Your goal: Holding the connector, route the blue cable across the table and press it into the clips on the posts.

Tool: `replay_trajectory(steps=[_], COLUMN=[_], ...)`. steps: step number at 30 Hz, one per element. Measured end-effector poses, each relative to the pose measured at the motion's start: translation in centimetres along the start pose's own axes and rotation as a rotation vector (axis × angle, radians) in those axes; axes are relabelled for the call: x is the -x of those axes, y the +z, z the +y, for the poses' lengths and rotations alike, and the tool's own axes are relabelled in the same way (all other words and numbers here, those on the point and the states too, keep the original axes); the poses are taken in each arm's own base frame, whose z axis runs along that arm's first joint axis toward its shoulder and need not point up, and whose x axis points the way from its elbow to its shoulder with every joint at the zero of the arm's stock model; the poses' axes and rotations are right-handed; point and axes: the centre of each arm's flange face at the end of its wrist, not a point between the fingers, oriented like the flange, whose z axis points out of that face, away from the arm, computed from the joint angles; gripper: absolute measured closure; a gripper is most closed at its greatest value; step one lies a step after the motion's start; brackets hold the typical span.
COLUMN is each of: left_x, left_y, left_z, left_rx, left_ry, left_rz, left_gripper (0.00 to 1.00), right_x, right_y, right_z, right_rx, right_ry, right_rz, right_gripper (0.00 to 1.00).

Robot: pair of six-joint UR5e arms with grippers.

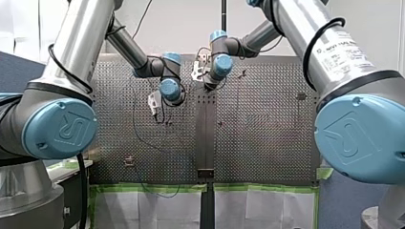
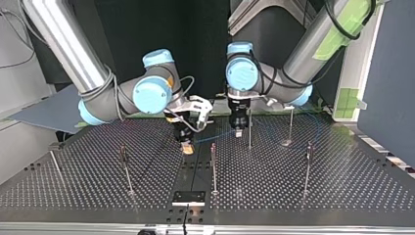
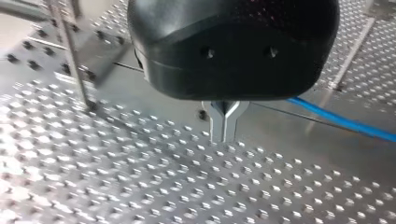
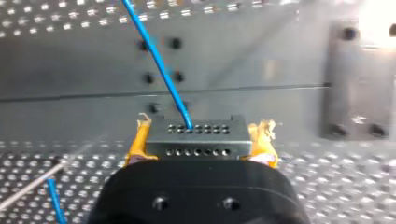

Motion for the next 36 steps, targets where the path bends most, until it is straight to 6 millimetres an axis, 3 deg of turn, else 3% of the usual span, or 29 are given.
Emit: replay_trajectory(steps=[13,24,28,36], left_x=[5.5,11.0,10.6,8.5], left_y=[-3.0,-5.3,-4.8,-3.5], left_z=[-1.6,-3.1,-3.2,-3.1], left_rx=[-0.039,-0.137,-0.165,-0.191], left_ry=[-0.018,-0.061,-0.06,-0.052], left_rz=[-0.054,-0.15,-0.14,-0.104], left_gripper=[1.0,1.0,1.0,1.0], right_x=[-4.9,-10.3,-10.8,-9.3], right_y=[-4.5,-8.7,-8.8,-7.6], right_z=[0.0,-0.2,0.2,0.5], right_rx=[0.005,-0.007,-0.004,0.004], right_ry=[0.038,0.049,0.051,0.049], right_rz=[0.012,0.093,0.101,0.073], right_gripper=[1.0,1.0,1.0,1.0])
